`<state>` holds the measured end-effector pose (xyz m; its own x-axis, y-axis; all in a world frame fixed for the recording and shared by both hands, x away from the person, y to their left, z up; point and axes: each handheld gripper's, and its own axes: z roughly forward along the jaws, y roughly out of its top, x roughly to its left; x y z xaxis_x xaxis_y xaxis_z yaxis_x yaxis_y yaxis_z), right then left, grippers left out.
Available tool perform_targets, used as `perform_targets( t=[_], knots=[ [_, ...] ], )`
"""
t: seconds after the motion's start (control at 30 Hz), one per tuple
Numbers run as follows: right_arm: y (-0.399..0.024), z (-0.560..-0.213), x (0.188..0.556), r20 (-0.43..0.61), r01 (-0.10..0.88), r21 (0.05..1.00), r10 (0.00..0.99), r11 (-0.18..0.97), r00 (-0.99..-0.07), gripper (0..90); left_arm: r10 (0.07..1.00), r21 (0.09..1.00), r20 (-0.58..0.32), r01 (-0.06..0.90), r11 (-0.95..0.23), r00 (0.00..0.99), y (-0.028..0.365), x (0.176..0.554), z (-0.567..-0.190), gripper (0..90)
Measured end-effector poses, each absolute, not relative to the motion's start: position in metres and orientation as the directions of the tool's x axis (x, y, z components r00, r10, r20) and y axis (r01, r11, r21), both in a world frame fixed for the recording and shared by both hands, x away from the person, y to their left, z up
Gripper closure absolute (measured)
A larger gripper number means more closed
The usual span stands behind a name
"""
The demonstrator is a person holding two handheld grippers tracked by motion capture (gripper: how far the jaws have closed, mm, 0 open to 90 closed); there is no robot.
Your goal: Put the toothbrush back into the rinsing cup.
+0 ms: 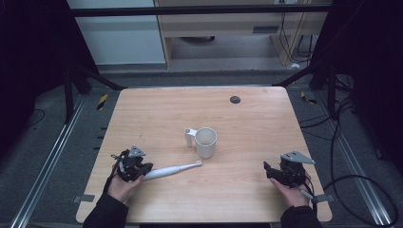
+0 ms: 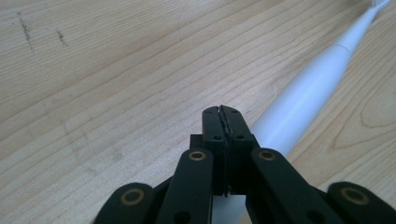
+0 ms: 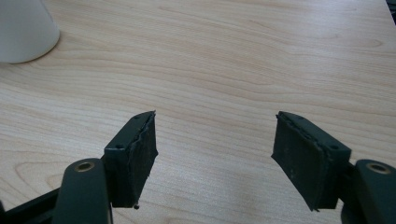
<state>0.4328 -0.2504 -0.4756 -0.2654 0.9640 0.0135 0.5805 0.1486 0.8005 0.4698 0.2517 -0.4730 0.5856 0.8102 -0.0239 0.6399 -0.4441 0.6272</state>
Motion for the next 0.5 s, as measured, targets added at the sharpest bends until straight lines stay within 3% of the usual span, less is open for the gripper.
perform_targets(
  t=[0.5],
  knots=[
    [-0.2509, -0.4751, 0.4323, 0.015, 0.583, 0.799, 0.965, 0.146, -0.262, 30.2, 0.806, 0.621, -0.03, 0.643, -0.448, 0.591, 0.2545, 0.4645, -0.4735, 89.2]
  ],
)
